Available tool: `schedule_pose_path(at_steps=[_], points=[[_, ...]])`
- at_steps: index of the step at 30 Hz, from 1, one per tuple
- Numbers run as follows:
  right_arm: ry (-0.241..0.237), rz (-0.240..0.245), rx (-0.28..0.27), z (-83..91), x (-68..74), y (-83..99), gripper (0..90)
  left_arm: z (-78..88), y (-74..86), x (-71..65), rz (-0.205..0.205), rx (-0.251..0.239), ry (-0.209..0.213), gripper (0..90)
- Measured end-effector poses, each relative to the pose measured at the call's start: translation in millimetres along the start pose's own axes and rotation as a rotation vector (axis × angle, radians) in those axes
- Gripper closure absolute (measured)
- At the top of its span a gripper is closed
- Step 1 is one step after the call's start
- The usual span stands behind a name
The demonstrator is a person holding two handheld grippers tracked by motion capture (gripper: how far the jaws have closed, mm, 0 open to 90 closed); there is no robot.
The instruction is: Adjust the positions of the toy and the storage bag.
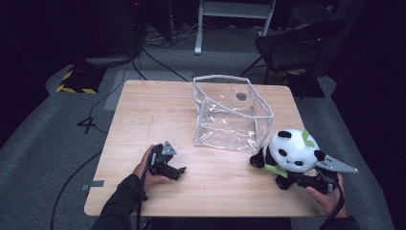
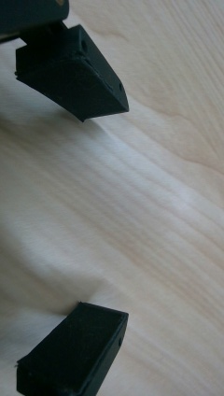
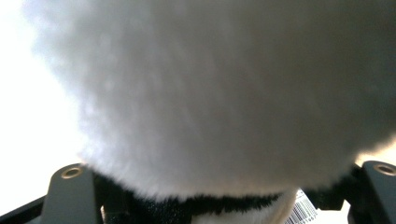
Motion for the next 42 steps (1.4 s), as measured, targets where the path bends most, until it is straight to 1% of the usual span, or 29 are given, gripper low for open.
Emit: schedule_pose_path(at_steps=[1,2,3,4,5,6,7,8,9,10,11,13,15,16,17,20,21,23,24,26,27,29,31,33,34,35,36,38,42], points=[[0.0,0.0,0.0,0.0,0.0,0.0,26.5,0.0,0.0,0.0,0.0,0.0,0.0,3.4],[0.001,-0.001,-0.001,0.4,-0.3,0.4,26.5,-5.1,-4.7,1.6,0.008,-0.003,-0.003,3.4],[0.004,-0.006,-0.003,1.8,-0.9,1.6,26.4,-11.8,-11.4,4.1,0.004,0.0,0.0,3.4],[0.004,-0.006,-0.003,1.8,-0.9,1.6,26.4,-11.8,-11.4,4.1,0.004,0.0,0.0,3.4],[0.005,-0.005,-0.003,2.2,-1.2,2.0,26.3,-16.6,-16.0,6.1,0.012,-0.005,-0.005,3.4],[0.007,-0.012,-0.005,3.0,-2.0,2.7,26.2,-22.0,-22.2,9.3,0.024,-0.005,-0.017,5.0],[0.007,-0.012,-0.005,3.0,-2.0,2.7,26.2,-22.0,-22.2,9.3,0.024,-0.005,-0.017,6.7],[0.006,-0.015,-0.006,2.9,-2.0,2.8,26.1,-25.2,-25.9,12.0,0.032,-0.012,-0.03,6.7],[0.007,-0.018,-0.003,2.4,-2.0,2.4,25.8,-31.1,-32.7,16.2,0.047,-0.025,-0.058,10.7],[0.007,-0.013,-0.003,2.1,-2.0,2.2,25.7,-31.1,-32.7,16.2,0.047,-0.025,-0.058,12.4],[0.003,-0.01,-0.003,1.7,-1.6,2.0,25.5,-37.9,-39.4,18.1,0.051,-0.025,-0.054,12.2],[0.003,-0.011,-0.003,1.4,-1.4,1.9,25.3,-41.4,-42.5,17.9,0.055,-0.029,-0.054,12.5],[0.002,-0.011,-0.003,1.3,-1.4,1.9,25.2,-46.4,-48.5,14.8,0.02,-0.035,-0.055,13.7],[0.0,-0.009,-0.003,1.3,-1.6,2.0,25.1,-50.2,-52.1,12.7,0.016,-0.029,-0.034,14.6],[-0.001,-0.011,-0.003,1.3,-2.2,2.3,24.8,-52.7,-54.5,11.2,0.025,-0.027,-0.013,14.9],[-0.005,-0.019,-0.009,1.2,-2.9,2.9,24.2,-57.6,-61.2,9.0,0.033,-0.037,0.009,18.3],[-0.007,-0.02,-0.009,1.2,-2.9,3.2,23.8,-59.2,-63.3,7.8,0.029,-0.044,0.009,24.0],[-0.005,-0.02,-0.009,1.2,-2.9,3.3,23.7,-61.1,-65.3,5.8,0.022,-0.052,0.009,25.5],[-0.005,-0.021,-0.011,1.0,-2.5,3.4,23.3,-60.6,-65.7,4.6,0.007,-0.061,0.021,38.0],[-0.004,-0.021,-0.012,0.9,-2.3,3.5,23.0,-60.7,-66.2,5.5,0.008,-0.067,0.009,46.9],[-0.003,-0.023,-0.011,0.8,-2.1,3.4,22.8,-61.2,-66.7,6.2,0.018,-0.075,0.01,46.9],[-0.003,-0.021,-0.011,0.8,-1.5,3.2,22.7,-60.9,-67.3,6.7,0.009,-0.077,0.007,49.0],[-0.001,-0.018,-0.011,0.9,-1.5,3.3,22.6,-60.3,-67.2,6.9,0.007,-0.078,0.012,55.5],[-0.003,-0.022,-0.011,0.7,-2.1,3.5,22.1,-58.6,-65.8,8.7,-0.016,-0.072,-0.004,68.2],[-0.005,-0.022,-0.011,0.4,-2.4,3.4,21.9,-58.3,-65.1,10.1,-0.008,-0.076,-0.01,78.7],[-0.006,-0.023,-0.01,0.3,-2.5,3.3,21.7,-57.8,-64.7,11.2,0.001,-0.077,-0.006,82.9],[-0.007,-0.02,-0.011,0.1,-2.7,3.1,21.5,-57.5,-64.4,10.8,0.001,-0.076,-0.008,83.5],[-0.014,-0.018,-0.013,-0.4,-3.1,3.3,20.9,-56.9,-64.3,10.5,-0.018,-0.068,-0.014,85.0],[-0.017,-0.025,-0.013,-0.9,-4.5,3.2,20.5,-54.2,-62.1,10.3,-0.025,-0.067,-0.02,86.3]])
Point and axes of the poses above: each handheld gripper's, and its own axes: z roughly backward along the jaws, y roughly out of its underside, x roughly to its left, the point moved 5 cm from there along -z, roughly forward along the jaws, and after that the axes turned 5 degrees about -x, right-handed, at the moved point
